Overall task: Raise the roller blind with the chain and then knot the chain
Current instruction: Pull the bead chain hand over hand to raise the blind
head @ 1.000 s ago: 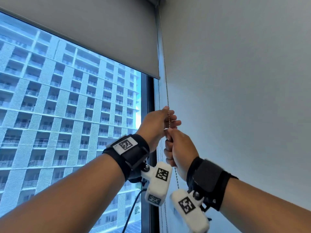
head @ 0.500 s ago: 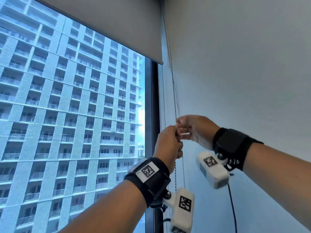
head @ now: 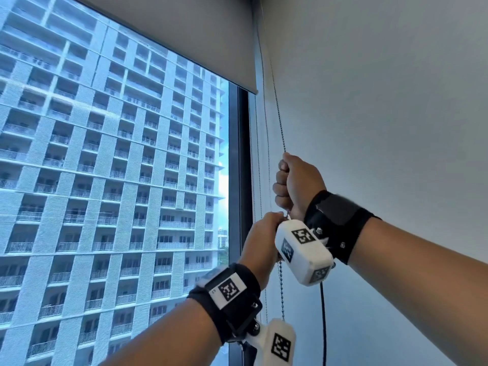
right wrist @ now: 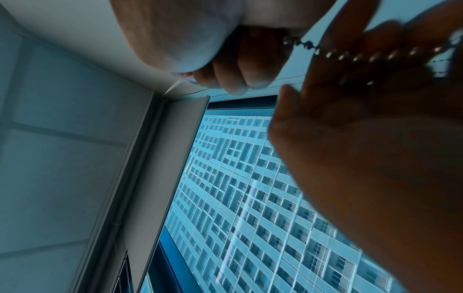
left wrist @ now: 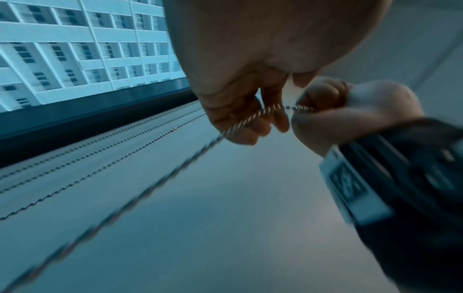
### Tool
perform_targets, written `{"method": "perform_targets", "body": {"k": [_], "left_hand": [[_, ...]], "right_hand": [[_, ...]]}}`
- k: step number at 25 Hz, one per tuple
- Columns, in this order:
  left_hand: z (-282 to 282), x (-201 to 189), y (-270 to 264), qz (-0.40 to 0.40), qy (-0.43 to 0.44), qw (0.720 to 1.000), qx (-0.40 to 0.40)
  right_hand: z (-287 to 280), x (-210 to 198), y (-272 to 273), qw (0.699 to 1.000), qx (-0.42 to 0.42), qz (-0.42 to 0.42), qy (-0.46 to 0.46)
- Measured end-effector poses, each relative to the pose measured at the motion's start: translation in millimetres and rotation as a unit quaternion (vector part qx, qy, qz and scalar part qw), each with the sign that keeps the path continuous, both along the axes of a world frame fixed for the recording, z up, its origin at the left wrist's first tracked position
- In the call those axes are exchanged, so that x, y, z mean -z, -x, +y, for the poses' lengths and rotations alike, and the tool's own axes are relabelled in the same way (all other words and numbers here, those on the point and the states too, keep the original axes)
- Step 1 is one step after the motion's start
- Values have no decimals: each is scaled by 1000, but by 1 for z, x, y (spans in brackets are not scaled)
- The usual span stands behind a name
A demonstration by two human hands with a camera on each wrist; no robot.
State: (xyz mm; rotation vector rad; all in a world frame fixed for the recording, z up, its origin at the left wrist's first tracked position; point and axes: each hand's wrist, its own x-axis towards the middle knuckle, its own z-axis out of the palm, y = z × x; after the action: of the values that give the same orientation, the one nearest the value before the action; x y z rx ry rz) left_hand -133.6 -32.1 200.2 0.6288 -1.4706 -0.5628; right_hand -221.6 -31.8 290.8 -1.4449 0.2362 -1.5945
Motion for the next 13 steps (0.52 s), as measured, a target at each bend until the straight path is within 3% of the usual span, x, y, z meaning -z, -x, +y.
{"method": "perform_targets", "body": {"k": [2, 8, 11, 13], "left_hand": [[-2, -9, -11, 14, -25, 999, 19], [2, -54, -23, -21, 13, 999, 28], [8, -71, -13, 22, -4, 997, 68], [8, -70, -6, 40, -11, 998, 54]], "right_hand": [[1, 11, -1, 1000, 5, 2, 7], [2, 54, -8, 997, 33, 64, 37], [-2, 76, -12, 994, 19, 97, 38], [-10, 84, -10, 992, -5, 119, 38]]}}
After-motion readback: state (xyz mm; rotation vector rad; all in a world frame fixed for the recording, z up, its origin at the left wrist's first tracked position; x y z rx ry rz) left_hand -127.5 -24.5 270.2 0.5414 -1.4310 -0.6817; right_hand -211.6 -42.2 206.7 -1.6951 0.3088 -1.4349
